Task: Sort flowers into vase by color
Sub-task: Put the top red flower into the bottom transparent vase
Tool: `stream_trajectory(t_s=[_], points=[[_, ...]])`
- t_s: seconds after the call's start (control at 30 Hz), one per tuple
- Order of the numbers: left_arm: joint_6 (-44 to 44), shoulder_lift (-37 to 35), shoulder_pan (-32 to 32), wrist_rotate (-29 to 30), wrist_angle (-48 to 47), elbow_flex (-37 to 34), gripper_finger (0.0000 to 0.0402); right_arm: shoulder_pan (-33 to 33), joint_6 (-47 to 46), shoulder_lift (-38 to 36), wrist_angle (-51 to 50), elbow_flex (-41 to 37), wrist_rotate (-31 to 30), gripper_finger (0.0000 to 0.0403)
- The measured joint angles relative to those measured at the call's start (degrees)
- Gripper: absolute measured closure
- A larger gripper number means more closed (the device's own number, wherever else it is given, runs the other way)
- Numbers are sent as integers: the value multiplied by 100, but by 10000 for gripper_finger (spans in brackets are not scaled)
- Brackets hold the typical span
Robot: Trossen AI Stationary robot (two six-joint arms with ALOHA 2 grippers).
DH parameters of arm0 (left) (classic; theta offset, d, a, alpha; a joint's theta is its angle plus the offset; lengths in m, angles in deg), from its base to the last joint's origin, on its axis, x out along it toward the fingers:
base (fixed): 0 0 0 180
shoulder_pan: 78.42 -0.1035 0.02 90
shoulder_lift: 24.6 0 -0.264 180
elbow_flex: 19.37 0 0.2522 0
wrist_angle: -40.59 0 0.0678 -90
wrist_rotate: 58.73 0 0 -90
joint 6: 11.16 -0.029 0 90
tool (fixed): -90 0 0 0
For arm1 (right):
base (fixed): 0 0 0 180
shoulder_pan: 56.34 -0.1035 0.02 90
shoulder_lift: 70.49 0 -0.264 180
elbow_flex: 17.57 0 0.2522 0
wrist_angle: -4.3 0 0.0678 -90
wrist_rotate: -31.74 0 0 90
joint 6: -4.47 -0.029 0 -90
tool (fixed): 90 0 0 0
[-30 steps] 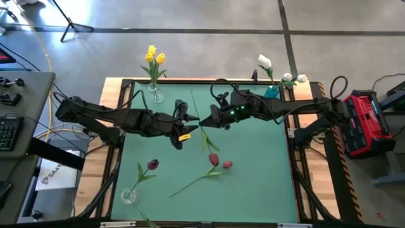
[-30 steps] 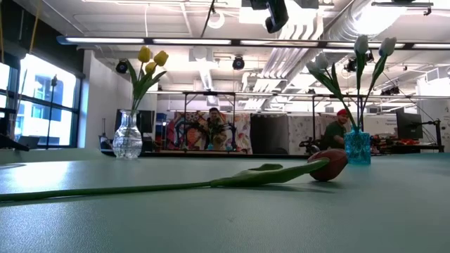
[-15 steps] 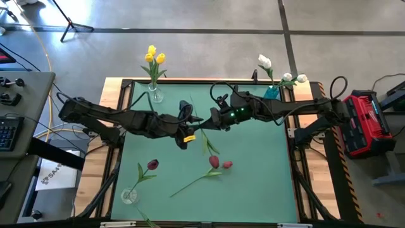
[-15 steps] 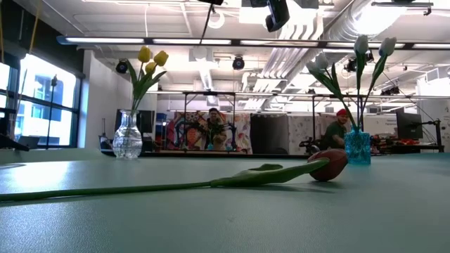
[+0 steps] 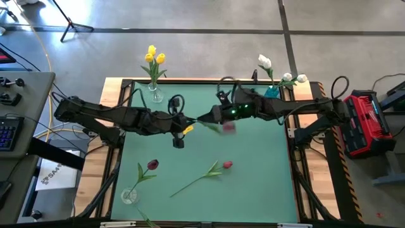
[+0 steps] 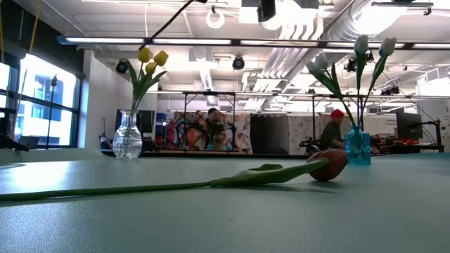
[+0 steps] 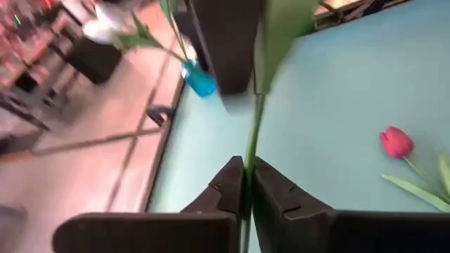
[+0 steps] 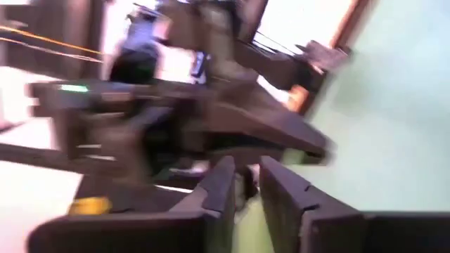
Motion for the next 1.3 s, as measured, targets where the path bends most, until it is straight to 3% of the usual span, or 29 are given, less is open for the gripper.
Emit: stream_trajectory(t_s=[0.13, 0.27, 0.33, 0.6, 0.7, 1.0, 1.3], points=[[699, -15, -93, -187, -174, 0, 398, 96, 586, -230, 703, 2, 30, 318], [1289, -15, -171, -354, -130, 0, 400, 125, 1764, -618, 1015, 0, -49, 288], [1553, -15, -206, -357, -28, 0, 400, 83, 2459, -882, 897, 2, -372, 280], [2377, -238, -428, -601, 146, 0, 401, -1124, 4512, -1692, -287, 4, -3997, 277], [2473, -377, -500, -620, 264, 0, 401, -1569, 4704, -1619, -297, 4, -4745, 277], [2975, -474, -666, -1131, 1106, 0, 402, -1728, 4537, -638, 577, -11, -4536, 277], [3123, -462, -660, -1458, 1510, 0, 401, -1568, 4661, -354, 1136, -9, -4597, 277]])
